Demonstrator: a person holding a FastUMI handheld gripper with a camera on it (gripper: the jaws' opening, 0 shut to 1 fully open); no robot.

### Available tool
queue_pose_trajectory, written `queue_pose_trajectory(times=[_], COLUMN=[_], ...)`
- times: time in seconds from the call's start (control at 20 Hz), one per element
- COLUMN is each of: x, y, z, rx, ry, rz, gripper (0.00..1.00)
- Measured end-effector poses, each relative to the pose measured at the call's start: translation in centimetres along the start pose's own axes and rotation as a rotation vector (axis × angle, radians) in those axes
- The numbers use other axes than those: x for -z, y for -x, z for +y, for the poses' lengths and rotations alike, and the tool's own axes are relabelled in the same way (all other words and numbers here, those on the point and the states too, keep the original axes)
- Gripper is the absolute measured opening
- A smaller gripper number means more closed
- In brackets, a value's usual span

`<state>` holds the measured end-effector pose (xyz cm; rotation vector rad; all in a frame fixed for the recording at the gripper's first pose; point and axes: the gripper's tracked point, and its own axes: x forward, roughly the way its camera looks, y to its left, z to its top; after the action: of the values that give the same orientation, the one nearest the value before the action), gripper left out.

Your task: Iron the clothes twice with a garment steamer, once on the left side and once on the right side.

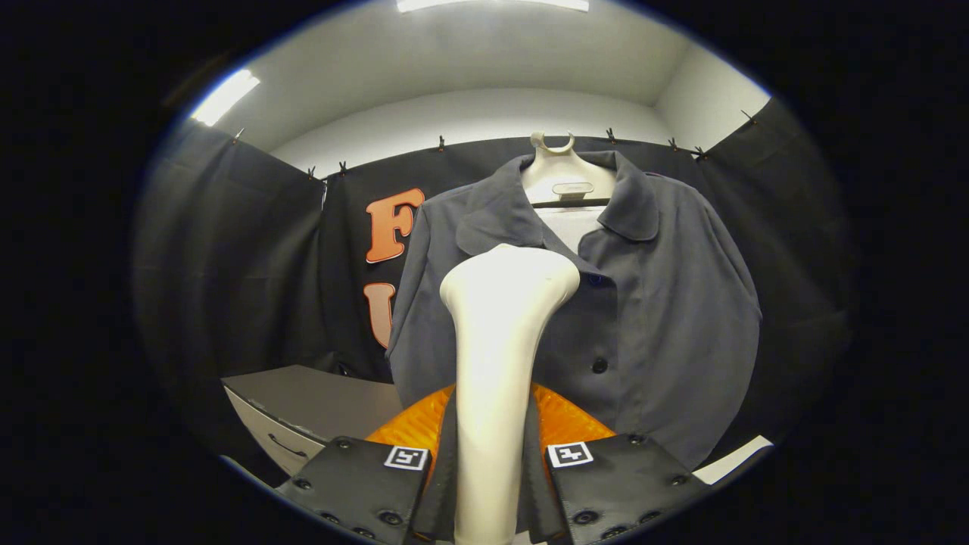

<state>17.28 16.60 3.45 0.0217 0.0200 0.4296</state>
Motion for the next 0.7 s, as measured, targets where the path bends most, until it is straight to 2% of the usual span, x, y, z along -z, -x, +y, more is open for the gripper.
queue_pose_trajectory(times=[0.25,0.7], x=[1.2,4.2], y=[-1.6,-0.8], z=[-0.3,-0.8], rx=[0.001,0.008], ry=[-0.006,-0.008], rz=[0.015,0.060], gripper=[0.43,0.44])
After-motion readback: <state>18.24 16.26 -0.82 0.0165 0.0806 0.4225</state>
